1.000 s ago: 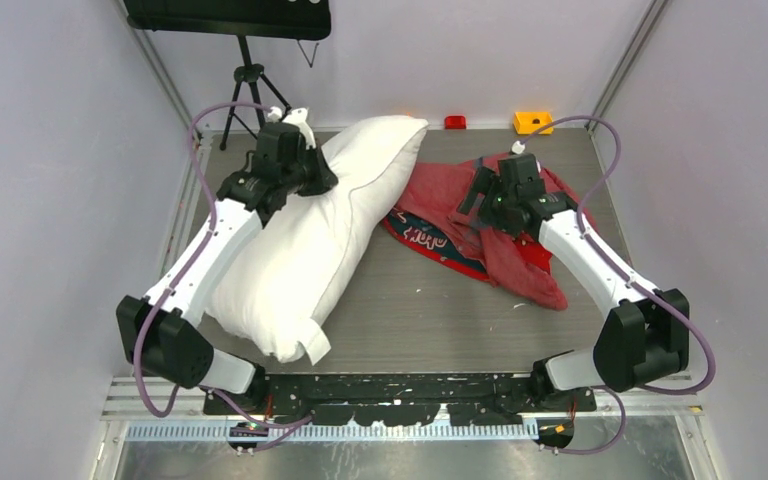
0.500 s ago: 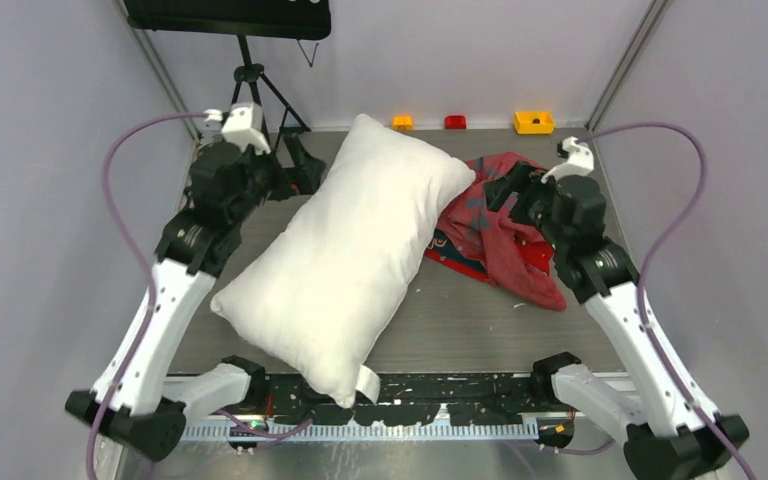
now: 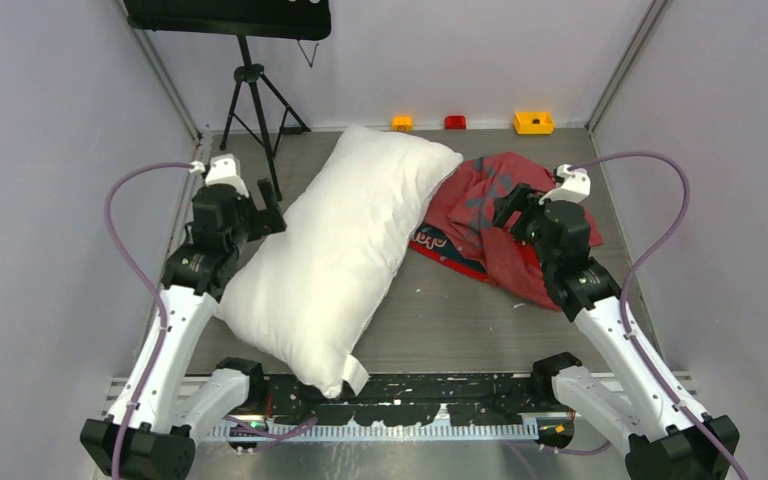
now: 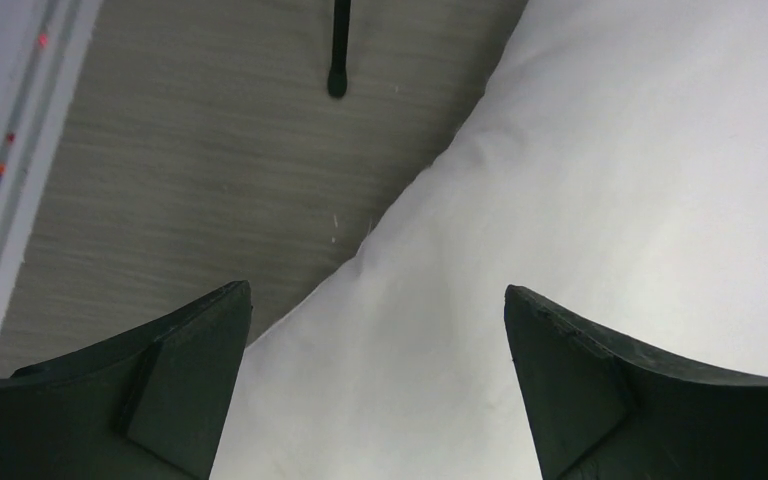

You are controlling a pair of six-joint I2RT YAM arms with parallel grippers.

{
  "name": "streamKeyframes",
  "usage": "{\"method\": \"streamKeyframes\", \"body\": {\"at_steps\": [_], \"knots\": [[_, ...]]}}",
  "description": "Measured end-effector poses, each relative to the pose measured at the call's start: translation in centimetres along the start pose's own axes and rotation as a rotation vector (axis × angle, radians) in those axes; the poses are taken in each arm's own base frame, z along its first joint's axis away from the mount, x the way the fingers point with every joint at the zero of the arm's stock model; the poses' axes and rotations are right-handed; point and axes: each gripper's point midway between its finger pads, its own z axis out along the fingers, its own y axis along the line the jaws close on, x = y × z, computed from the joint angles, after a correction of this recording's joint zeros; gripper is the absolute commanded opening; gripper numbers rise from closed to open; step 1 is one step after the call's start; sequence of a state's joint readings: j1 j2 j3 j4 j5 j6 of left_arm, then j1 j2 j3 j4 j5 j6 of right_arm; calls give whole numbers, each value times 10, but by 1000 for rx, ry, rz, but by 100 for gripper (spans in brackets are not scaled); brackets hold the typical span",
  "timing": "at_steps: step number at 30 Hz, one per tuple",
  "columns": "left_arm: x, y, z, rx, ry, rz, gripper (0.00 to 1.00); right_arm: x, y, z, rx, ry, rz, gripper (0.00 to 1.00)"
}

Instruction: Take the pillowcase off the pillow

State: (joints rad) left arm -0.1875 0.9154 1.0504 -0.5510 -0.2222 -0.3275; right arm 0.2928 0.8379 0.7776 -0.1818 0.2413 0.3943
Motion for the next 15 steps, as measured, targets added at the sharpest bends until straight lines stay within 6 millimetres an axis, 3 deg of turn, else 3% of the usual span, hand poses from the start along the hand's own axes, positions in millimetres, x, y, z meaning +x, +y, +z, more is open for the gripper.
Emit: {"method": "streamKeyframes", "body": {"at_steps": [3, 5, 10, 15], "knots": [[38, 5, 15, -15, 82, 8, 100, 11, -13, 3, 56, 12, -7, 80], [53, 9, 23, -29, 118, 16, 100, 10, -22, 5, 106, 5, -10, 80], [54, 28, 40, -81, 108, -13, 100, 15, -47, 18, 238, 28, -16, 80], [61, 74, 54, -191, 59, -98, 100, 18, -94, 33, 348, 49, 114, 83]]}}
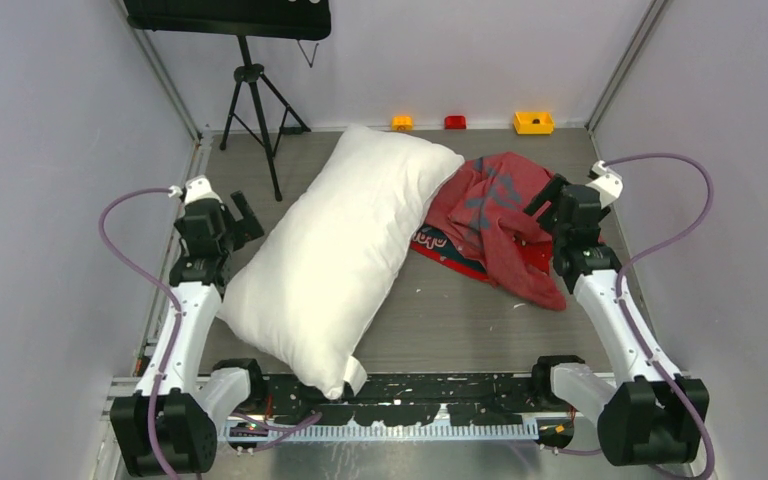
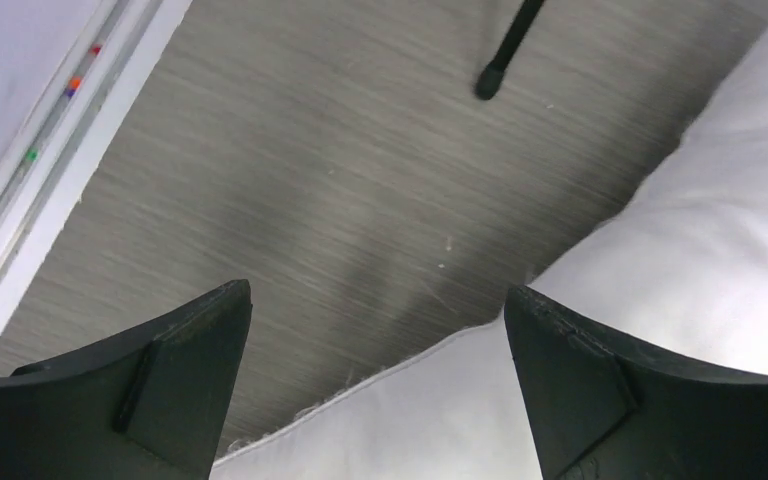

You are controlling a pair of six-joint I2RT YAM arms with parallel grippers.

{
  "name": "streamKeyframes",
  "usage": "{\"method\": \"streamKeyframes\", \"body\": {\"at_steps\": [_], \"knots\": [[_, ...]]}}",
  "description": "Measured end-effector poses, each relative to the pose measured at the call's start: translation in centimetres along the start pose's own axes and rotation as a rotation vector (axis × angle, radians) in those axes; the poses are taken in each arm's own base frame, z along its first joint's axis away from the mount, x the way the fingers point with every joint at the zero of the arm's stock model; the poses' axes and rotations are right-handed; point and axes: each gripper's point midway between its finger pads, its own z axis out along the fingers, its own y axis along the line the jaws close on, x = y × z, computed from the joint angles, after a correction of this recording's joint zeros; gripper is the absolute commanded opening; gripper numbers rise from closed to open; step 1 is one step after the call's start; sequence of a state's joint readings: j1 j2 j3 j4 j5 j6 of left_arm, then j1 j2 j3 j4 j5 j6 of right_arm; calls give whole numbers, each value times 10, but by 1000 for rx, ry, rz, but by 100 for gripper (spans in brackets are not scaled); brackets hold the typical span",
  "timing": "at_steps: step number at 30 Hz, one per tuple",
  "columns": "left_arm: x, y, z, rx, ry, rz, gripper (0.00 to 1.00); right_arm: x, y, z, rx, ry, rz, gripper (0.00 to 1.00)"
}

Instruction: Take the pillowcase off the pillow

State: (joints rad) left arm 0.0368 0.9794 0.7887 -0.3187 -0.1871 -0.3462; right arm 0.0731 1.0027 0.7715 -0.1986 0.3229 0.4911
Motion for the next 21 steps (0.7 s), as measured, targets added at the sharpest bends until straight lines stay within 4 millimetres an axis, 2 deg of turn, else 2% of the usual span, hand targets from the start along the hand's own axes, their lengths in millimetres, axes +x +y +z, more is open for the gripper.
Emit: {"method": "streamKeyframes", "body": {"at_steps": [2, 4, 9, 11, 16, 21], "knots": [[12, 12, 8, -33, -2, -34, 100, 1, -14, 10, 37, -2, 22, 89], [28, 15, 14, -36, -3, -58, 100, 10, -21, 19, 47, -4, 19, 92], [70, 27, 31, -53, -20, -85, 100, 58, -40, 33, 20, -10, -51, 93], [74, 30, 36, -54, -45, -83, 100, 73, -48, 37, 24, 6, -100, 93], [78, 29, 49, -12, -157, -85, 98, 74, -52, 54, 18, -69, -180, 93], [77, 27, 68, 0, -187, -16, 91, 92, -62, 76, 42, -82, -238, 92]]}}
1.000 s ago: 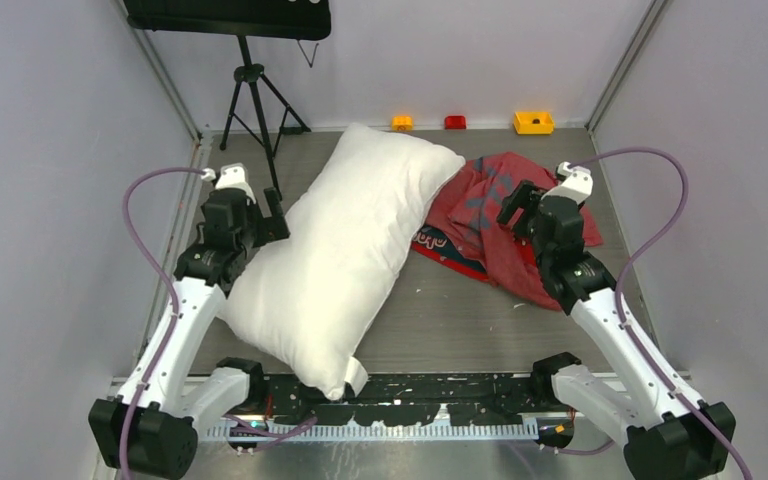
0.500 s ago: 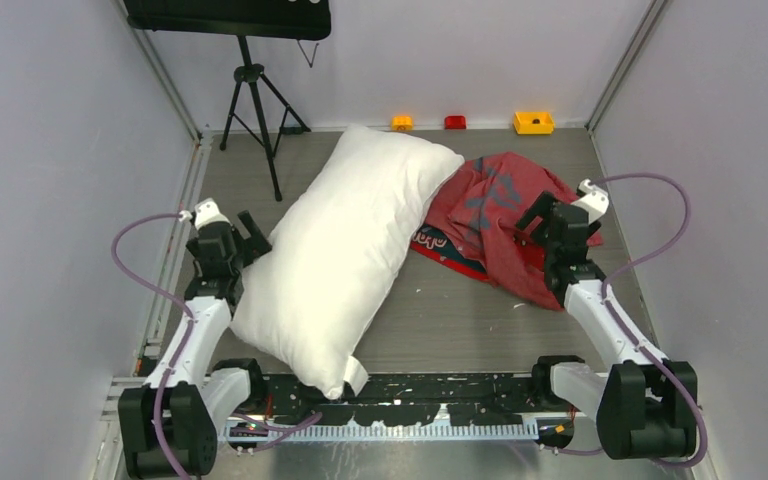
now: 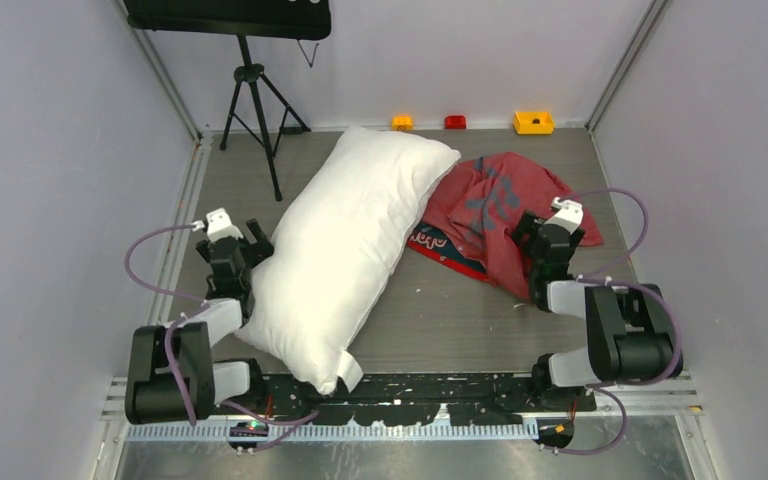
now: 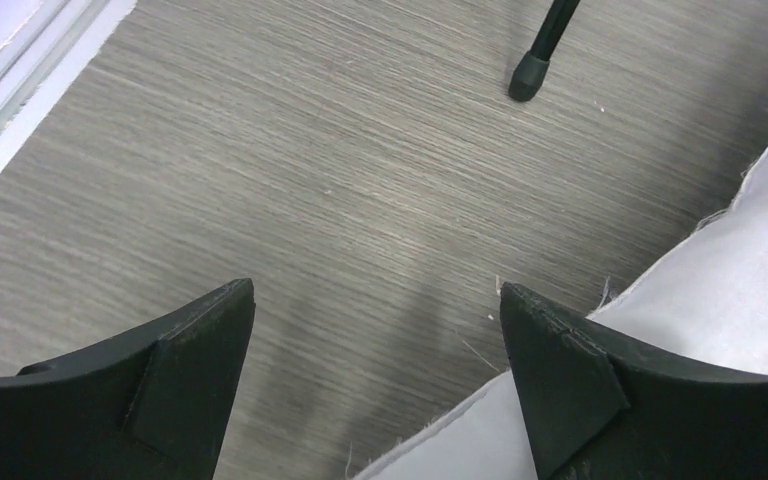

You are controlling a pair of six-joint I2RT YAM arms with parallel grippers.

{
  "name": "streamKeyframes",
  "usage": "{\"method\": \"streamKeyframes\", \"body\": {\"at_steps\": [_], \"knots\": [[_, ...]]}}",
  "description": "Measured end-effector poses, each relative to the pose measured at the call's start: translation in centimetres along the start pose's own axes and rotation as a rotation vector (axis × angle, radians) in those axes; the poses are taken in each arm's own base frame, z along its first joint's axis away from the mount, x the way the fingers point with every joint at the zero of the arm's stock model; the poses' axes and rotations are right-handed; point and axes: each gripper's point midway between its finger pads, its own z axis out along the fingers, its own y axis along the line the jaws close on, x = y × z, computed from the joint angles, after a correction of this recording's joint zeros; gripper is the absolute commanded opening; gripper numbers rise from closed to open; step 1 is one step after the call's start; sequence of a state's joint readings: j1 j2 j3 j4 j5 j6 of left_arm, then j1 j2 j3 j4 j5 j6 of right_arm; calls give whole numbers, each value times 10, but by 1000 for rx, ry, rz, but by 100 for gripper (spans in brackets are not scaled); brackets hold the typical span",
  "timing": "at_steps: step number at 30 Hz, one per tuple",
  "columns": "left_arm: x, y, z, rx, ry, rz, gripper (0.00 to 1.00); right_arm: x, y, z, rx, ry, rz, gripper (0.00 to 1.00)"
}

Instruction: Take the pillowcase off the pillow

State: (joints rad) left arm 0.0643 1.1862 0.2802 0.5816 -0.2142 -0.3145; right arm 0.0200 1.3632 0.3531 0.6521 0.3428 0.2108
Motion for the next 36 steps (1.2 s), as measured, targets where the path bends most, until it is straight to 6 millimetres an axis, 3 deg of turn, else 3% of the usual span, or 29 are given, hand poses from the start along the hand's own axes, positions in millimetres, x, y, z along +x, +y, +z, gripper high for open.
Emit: {"method": "streamKeyframes", "body": {"at_steps": [6, 8, 11, 19, 21, 36], "knots": [[7, -15, 30, 76, 9, 91, 86, 25, -3, 16, 10, 2, -27, 88], [13, -19, 36, 91, 24, 126, 86, 24, -3, 17, 11, -8, -26, 94], [15, -29, 41, 122, 1, 171, 86, 18, -1, 18, 10, -33, -23, 95], [10, -46, 41, 164, -44, 232, 83, 15, -1, 19, 9, -46, -31, 96], [9, -47, 41, 159, -52, 238, 99, 14, -1, 19, 9, -47, -32, 96], [5, -45, 41, 143, -66, 255, 100, 14, -1, 19, 9, -47, -33, 96]]}}
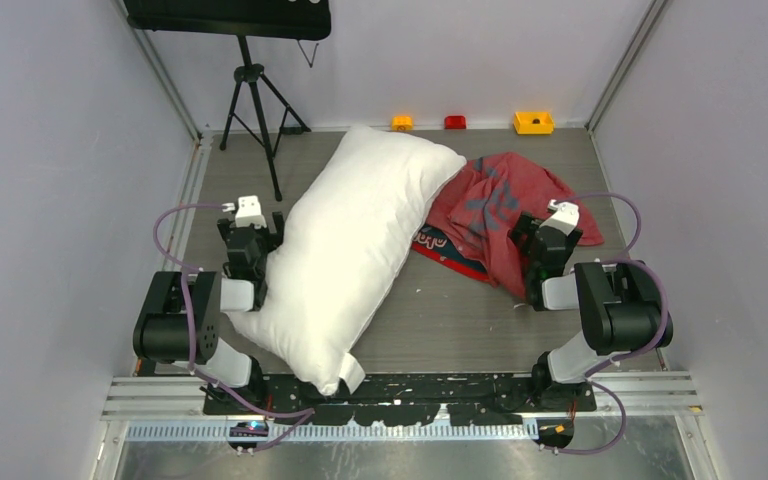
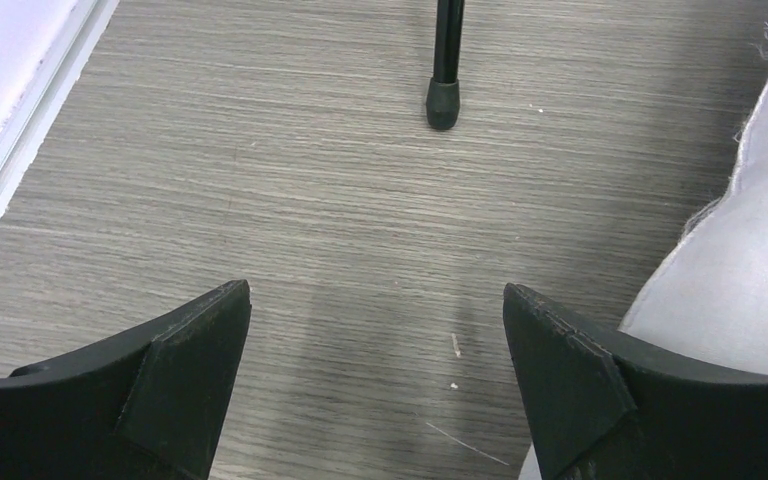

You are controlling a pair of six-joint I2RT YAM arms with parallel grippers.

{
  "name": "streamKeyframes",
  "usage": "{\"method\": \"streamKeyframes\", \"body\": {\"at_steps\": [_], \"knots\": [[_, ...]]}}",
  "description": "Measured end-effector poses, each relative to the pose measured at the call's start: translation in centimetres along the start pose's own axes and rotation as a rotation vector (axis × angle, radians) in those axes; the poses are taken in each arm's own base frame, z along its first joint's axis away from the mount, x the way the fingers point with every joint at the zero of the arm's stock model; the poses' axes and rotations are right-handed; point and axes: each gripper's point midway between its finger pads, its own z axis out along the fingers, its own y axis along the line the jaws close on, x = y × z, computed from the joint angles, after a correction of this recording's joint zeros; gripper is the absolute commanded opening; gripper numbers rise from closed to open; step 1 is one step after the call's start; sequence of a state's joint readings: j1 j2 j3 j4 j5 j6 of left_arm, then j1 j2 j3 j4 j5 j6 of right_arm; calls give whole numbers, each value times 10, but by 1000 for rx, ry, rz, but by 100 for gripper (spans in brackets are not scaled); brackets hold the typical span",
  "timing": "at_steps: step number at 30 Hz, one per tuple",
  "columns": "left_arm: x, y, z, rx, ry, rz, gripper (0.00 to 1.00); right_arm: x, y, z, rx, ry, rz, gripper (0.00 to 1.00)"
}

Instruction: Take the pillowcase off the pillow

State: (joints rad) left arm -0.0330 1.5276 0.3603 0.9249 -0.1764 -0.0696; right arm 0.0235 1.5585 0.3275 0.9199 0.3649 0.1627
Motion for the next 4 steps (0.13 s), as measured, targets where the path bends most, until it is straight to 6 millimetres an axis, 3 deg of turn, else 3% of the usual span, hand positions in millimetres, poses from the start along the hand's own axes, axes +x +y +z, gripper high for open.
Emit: {"method": "streamKeyframes", "body": {"at_steps": [4], "knots": [[0, -4, 0, 27, 2, 21, 100, 0, 0, 0, 0, 0, 0, 96]]}}
